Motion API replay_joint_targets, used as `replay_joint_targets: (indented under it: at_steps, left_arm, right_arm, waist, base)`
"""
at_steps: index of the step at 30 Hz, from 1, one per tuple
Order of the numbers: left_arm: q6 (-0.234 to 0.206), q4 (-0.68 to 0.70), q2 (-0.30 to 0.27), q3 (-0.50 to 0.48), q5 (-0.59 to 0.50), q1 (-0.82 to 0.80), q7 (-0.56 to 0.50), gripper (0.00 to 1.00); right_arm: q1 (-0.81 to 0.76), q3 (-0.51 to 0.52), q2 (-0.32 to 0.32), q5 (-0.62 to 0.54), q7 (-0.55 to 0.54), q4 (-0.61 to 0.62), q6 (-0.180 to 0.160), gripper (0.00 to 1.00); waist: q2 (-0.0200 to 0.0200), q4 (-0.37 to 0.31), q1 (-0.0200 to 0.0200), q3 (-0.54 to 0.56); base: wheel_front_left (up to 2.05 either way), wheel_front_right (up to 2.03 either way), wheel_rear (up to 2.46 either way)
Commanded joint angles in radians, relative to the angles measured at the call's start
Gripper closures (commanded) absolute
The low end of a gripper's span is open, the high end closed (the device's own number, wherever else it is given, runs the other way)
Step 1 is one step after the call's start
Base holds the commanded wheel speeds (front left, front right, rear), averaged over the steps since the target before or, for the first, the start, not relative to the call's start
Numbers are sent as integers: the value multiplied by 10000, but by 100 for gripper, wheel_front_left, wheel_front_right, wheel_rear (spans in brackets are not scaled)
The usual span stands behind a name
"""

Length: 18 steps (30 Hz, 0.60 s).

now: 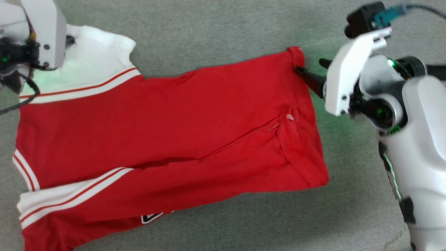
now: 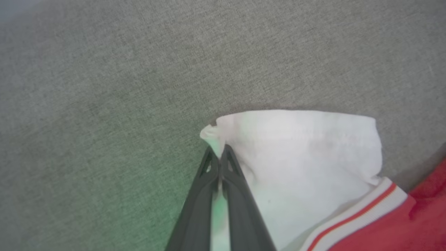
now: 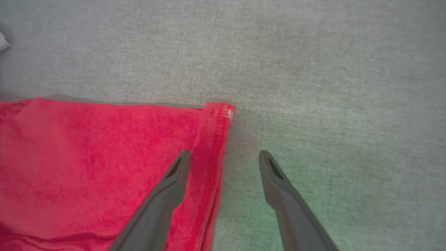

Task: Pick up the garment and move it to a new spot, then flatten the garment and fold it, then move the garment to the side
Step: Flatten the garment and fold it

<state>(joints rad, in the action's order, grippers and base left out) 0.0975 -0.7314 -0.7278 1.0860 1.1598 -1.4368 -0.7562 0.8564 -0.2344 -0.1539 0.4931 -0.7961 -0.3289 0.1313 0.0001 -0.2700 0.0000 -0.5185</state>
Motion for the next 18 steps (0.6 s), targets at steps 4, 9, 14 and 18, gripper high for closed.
replay_joint_targets:
  at_steps: [4,9,14,18]
  left_arm:
    - [154,-205,231,61,-86,-161,157,100]
    - [230,-440,394,100,-48,-228,280,100]
    - [266,-687,557,158,1,-277,390,100]
    - [308,-842,687,133,75,-314,527,100]
  right_arm:
    - [918,147,358,240,-898,-961,-12,0]
    - [1509,62,517,66,-1471,-1760,-12,14]
    - [1998,-179,310,-132,-1767,-2200,-12,100]
    - [2219,-147,124,-109,-1612,-2346,-12,100]
  waist:
    - [-1,224,0,-227]
    - [-1,315,0,-326]
    - [-1,415,0,-330]
    - [-1,535,0,-220]
  base:
    - [0,0,0]
    - [0,0,0]
    - [0,0,0]
    - [0,0,0]
